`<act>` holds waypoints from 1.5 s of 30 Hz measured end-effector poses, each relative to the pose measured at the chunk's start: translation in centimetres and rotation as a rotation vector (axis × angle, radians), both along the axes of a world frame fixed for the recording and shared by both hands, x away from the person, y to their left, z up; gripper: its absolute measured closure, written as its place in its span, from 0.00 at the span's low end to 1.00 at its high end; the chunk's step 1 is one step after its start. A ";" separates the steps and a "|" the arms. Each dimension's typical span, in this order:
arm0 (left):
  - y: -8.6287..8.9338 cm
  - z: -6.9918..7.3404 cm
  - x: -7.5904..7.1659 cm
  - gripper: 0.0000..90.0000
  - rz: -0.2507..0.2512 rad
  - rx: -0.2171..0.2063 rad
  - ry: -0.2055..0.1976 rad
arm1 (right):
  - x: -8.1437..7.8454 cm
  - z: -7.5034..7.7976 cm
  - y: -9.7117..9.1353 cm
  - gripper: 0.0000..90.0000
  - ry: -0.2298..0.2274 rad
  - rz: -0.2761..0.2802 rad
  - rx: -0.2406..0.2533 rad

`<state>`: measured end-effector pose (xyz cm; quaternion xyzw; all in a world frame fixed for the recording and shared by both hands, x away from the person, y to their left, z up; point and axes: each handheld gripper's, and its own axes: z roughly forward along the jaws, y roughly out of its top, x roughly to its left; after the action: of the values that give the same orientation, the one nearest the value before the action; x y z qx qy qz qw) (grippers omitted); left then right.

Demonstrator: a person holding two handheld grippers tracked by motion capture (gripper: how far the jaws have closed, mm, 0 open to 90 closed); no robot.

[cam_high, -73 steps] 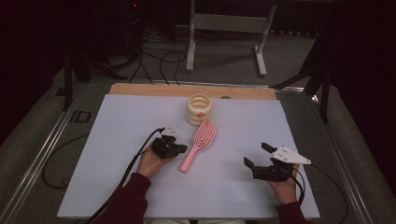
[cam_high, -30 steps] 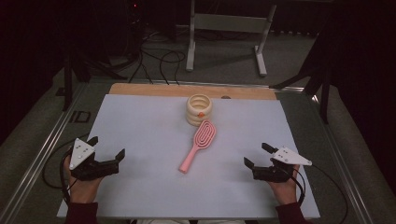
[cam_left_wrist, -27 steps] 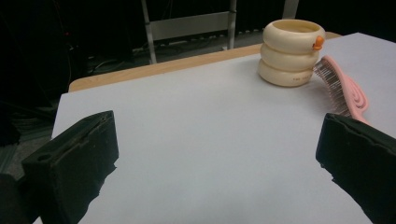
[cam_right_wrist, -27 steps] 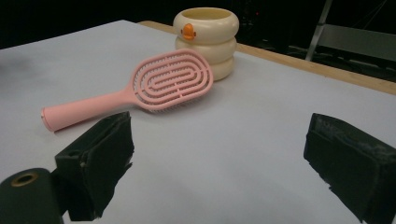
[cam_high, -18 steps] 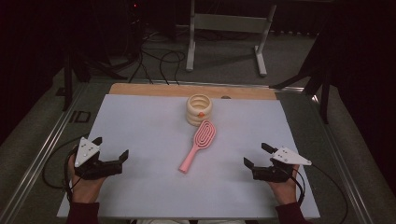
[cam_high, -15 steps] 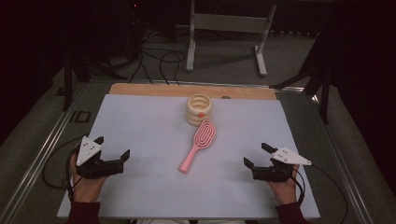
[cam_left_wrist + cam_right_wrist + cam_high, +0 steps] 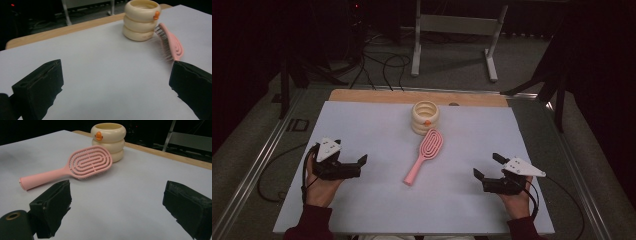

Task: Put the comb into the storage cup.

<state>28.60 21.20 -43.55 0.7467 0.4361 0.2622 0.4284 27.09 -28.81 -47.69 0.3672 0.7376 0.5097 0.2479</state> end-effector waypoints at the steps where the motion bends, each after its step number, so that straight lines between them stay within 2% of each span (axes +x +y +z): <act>1: 0.0 0.0 0.0 0.00 0.000 0.000 0.000 | 0.0 0.0 0.0 0.09 0.000 0.000 0.000; 6: -1.2 0.1 1.0 0.00 -0.021 0.026 0.026 | 0.0 0.0 0.0 0.09 0.000 -0.002 0.001; 7: -1.8 0.2 1.4 0.00 -0.031 0.041 0.030 | 0.0 0.0 0.0 0.09 0.001 -0.002 0.001; 19: -4.9 -0.1 3.5 0.00 -0.078 0.072 0.088 | 0.0 -0.1 0.0 0.09 0.007 0.000 0.002; 24: -6.7 -0.6 4.5 0.00 -0.097 0.096 0.125 | 0.0 -0.1 -0.1 0.09 0.008 -0.001 0.000; 30: -8.5 -1.1 5.3 0.01 -0.122 0.114 0.156 | 0.0 0.0 -0.1 0.09 0.006 0.000 0.001; 34: -8.5 -1.1 5.3 0.01 -0.122 0.114 0.156 | 0.0 0.0 -0.1 0.09 0.005 -0.001 0.000; 35: -9.6 -1.4 5.7 0.01 -0.138 0.125 0.171 | 0.0 0.0 -0.1 0.09 0.005 -0.001 0.000; 45: -11.9 -2.5 6.3 0.04 -0.163 0.158 0.215 | 0.1 0.0 -0.1 0.09 0.005 -0.003 -0.003</act>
<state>34.86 9.25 -46.03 0.8348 0.3954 0.1788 0.3389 27.15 -28.96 -47.74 0.3690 0.7384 0.5072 0.2475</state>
